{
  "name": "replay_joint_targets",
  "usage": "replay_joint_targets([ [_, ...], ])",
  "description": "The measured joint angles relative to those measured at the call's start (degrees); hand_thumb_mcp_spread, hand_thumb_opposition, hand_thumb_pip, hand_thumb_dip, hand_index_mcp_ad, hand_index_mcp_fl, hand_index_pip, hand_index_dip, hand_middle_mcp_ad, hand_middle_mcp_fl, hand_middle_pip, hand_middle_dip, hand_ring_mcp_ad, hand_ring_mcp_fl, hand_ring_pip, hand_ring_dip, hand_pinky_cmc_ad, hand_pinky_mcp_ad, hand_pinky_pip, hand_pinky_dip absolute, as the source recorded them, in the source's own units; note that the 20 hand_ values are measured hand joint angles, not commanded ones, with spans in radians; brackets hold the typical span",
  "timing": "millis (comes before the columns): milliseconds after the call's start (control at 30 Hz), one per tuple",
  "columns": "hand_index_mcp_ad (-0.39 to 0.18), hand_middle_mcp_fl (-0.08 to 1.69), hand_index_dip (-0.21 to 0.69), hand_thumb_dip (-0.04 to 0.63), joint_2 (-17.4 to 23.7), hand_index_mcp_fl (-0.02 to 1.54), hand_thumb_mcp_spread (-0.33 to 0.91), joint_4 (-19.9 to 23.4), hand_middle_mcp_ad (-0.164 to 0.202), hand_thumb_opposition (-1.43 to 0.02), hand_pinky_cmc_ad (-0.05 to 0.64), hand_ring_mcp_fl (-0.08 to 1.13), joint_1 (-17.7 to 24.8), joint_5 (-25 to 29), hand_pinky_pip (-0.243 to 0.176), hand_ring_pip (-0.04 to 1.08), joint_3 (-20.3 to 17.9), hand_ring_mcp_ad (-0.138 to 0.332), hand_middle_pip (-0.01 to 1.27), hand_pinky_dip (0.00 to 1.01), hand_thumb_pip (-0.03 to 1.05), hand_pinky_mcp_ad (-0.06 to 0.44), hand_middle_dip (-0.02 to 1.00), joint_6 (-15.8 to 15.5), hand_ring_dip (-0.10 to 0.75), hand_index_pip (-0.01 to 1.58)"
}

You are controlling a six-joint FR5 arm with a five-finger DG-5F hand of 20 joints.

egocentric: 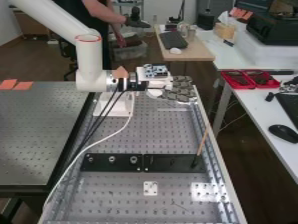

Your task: Grab the drill bit and place it in the clear container

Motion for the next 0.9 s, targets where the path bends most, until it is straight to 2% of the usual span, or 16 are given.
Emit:
replay_joint_targets([
  [67,-0.054,0.00,0.051,0.101,1.0,0.00,0.23,0.4,0.068,-0.77,0.286,0.01,-0.4,0.5,-0.127,0.06,-0.7,0.211,0.12,0.24,0.54,0.155,0.15,0.0,-0.038,0.07],
  [133,-0.054,0.01,0.051,0.101,2.8,0.01,0.23,0.9,0.068,-0.76,0.286,0.01,-1.2,-1.4,-0.129,0.06,-1.7,0.227,0.12,0.24,0.54,0.155,0.15,-0.1,-0.038,0.07],
  [233,-0.066,0.00,0.051,0.079,4.8,0.01,0.21,1.4,0.063,-0.75,0.290,0.01,-2.0,-3.3,-0.127,0.07,-3.1,0.220,0.12,0.26,0.50,0.155,0.15,-0.3,-0.038,0.07],
  [333,-0.038,-0.01,0.051,0.068,8.2,0.01,0.21,1.6,0.066,-0.73,0.290,0.01,-3.5,-3.0,-0.131,0.06,-4.9,0.229,0.12,0.26,0.47,0.154,0.15,-0.8,-0.038,0.07],
  [467,-0.037,-0.01,0.051,0.054,12.3,0.00,0.20,1.4,0.066,-0.73,0.286,0.01,-5.2,-2.3,-0.133,0.06,-6.8,0.227,0.12,0.26,0.43,0.154,0.15,-1.8,-0.038,0.07],
  [633,-0.037,-0.01,0.051,0.037,17.4,0.02,0.19,-0.7,0.066,-0.71,0.286,0.01,-7.8,-3.0,-0.134,0.06,-8.6,0.230,0.12,0.26,0.36,0.154,0.15,-3.4,-0.038,0.07],
  [900,-0.040,-0.01,0.082,0.019,21.0,0.02,0.16,-3.7,0.070,-0.71,0.288,0.01,-10.1,-3.7,-0.138,0.06,-9.7,0.229,0.14,0.26,0.34,0.155,0.14,-4.3,-0.038,0.07],
])
